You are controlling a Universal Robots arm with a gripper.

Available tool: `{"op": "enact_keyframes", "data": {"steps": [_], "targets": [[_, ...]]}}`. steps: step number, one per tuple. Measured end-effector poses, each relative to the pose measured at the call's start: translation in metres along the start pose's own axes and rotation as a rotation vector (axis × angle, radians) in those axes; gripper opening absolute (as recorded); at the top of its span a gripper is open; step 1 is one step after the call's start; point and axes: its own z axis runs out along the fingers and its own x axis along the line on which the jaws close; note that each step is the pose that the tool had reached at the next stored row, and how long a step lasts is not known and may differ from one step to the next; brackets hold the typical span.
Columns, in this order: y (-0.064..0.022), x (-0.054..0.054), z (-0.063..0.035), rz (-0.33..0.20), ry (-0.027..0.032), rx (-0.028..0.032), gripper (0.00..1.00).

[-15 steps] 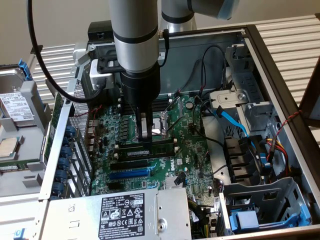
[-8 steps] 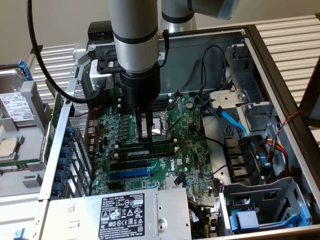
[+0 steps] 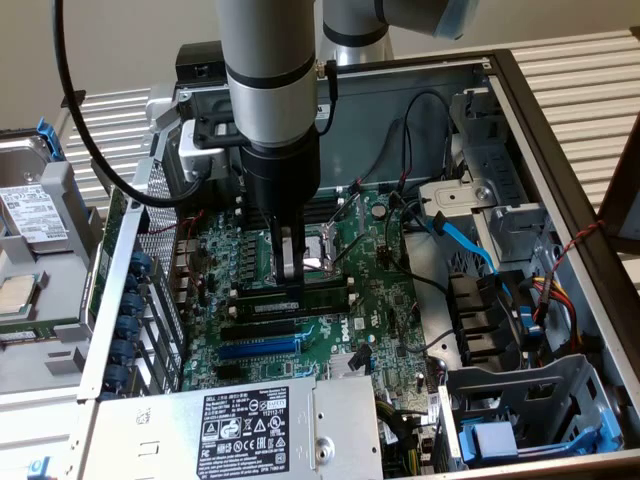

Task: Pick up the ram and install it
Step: 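Press down the ram until it locks into place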

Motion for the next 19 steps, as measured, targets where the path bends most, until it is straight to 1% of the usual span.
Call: {"op": "enact_keyframes", "data": {"steps": [3, 8, 14, 17, 19], "targets": [[0.0, 0.0001, 0.0004, 0.0, -0.0009, 0.0, 0.11], [0.0, 0.0003, 0.0012, 0.0, -0.0051, 0.0004, 0.11], [0.0001, 0.0007, 0.0013, 0.0, -0.0061, 0.0001, 0.11], [0.0001, 0.0006, -0.0015, 0.0, -0.0072, 0.0007, 0.11], [0.0002, 0.0007, -0.0054, 0.0, -0.0062, 0.0001, 0.11]]}}
